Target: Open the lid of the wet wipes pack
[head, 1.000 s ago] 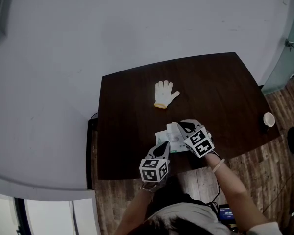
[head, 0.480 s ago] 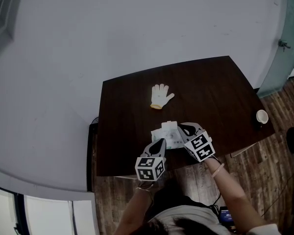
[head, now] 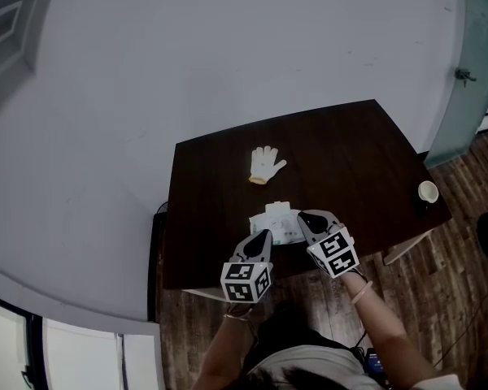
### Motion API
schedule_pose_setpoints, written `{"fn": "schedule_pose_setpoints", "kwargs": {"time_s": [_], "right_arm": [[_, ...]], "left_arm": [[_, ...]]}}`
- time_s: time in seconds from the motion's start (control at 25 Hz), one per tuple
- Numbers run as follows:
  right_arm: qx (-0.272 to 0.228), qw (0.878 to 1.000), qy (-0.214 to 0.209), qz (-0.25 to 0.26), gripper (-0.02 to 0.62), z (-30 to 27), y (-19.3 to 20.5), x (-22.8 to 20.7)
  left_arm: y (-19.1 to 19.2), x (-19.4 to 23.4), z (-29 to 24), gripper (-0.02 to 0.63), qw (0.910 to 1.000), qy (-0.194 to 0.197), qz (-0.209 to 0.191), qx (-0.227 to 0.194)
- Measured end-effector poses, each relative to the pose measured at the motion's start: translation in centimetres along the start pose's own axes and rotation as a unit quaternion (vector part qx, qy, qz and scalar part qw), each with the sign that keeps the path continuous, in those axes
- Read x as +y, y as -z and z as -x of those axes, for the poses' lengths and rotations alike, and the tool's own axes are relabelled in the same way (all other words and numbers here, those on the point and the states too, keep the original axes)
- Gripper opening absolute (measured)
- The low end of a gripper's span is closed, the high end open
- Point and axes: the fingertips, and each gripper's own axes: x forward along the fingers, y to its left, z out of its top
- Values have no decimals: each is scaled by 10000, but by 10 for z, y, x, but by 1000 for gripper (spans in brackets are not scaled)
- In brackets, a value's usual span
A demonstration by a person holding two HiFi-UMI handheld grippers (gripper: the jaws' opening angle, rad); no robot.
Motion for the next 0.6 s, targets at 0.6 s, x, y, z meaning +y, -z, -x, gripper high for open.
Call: {"fn": "schedule_pose_setpoints", "kwargs": {"time_s": [0.6], "right_arm": [[-323,9990,324,20,6,59,-17,24]], "left_arm": [[-26,-33,49,18,9989,-52,-355,-288]]}}
